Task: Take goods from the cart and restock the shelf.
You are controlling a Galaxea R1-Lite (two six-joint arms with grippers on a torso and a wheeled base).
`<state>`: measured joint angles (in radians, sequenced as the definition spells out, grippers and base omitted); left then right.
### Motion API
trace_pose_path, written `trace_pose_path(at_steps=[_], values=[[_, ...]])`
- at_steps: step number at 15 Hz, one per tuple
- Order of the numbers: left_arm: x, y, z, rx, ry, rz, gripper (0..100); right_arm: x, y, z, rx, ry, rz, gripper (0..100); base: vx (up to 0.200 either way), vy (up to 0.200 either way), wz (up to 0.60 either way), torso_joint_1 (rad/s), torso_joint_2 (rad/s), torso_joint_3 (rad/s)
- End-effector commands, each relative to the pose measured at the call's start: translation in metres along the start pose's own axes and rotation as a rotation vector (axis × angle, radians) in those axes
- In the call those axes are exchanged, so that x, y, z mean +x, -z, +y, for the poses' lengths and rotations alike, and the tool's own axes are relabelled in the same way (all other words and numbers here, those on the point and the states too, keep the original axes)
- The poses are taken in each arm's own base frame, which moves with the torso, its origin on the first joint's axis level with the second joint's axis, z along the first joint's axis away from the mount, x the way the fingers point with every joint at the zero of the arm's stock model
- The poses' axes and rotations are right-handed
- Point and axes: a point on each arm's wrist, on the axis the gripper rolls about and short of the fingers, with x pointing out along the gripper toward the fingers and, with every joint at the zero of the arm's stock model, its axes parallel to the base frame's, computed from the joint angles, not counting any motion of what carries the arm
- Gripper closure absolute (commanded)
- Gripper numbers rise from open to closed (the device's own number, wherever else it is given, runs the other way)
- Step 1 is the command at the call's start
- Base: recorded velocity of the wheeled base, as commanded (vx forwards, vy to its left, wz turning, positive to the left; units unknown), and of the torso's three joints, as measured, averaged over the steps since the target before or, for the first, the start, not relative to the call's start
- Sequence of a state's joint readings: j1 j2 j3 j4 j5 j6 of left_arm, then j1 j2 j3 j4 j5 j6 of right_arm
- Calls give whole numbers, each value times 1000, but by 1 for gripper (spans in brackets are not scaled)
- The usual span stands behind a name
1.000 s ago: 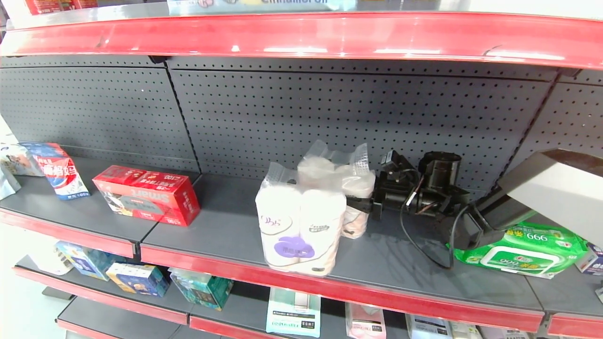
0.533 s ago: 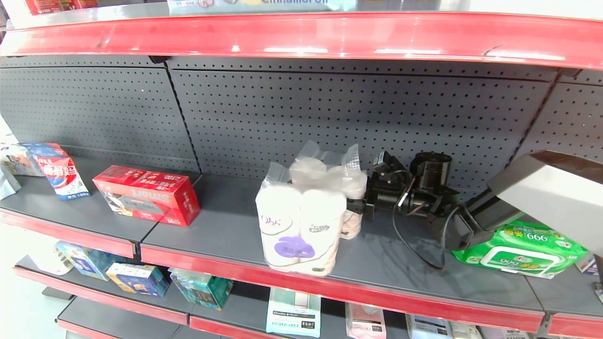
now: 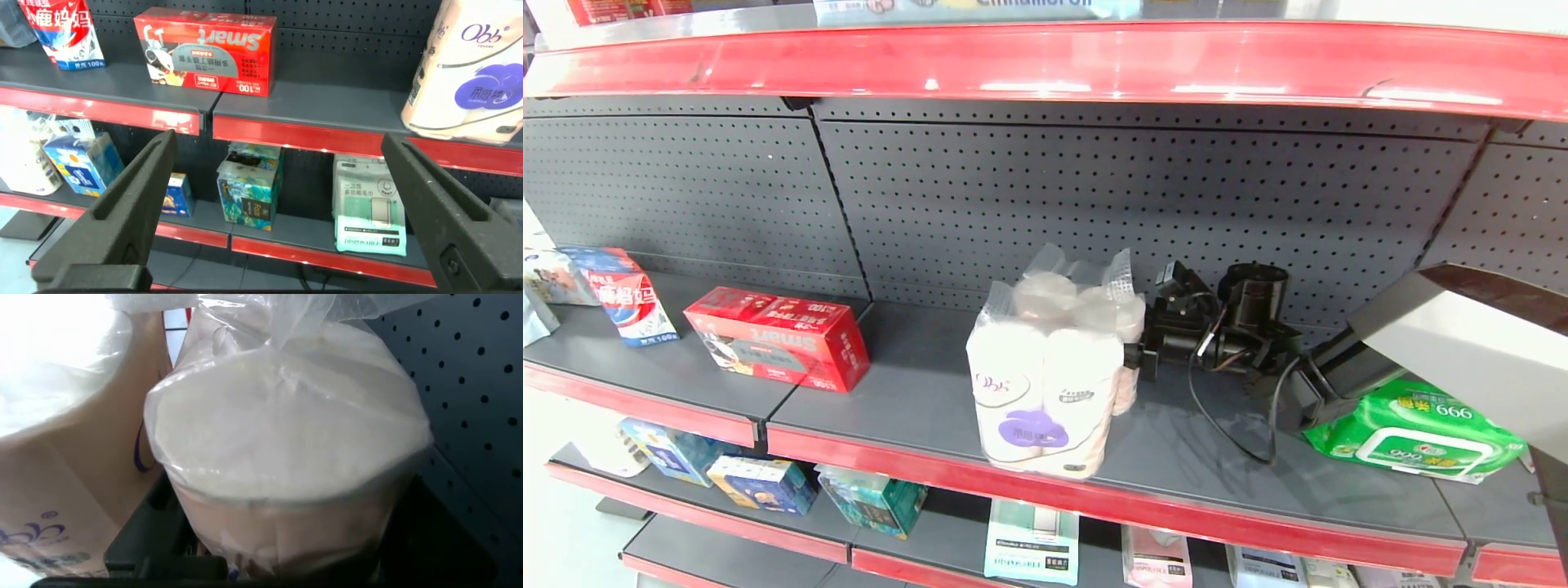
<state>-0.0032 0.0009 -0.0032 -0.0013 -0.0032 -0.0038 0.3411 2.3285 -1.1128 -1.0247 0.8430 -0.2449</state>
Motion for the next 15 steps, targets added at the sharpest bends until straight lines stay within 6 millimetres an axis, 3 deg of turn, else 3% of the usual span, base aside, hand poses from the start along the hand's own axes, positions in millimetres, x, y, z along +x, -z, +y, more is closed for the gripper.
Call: trace_pose_path(at_steps=[1, 15], values=[[0, 0, 0, -1, 0, 1, 0, 3, 5, 1, 9, -7, 8, 100, 0, 0, 0, 0, 0, 0], [0, 0, 0, -1, 0, 1, 0, 10, 8, 6, 16, -26, 11, 100, 0, 0, 0, 0, 0, 0]])
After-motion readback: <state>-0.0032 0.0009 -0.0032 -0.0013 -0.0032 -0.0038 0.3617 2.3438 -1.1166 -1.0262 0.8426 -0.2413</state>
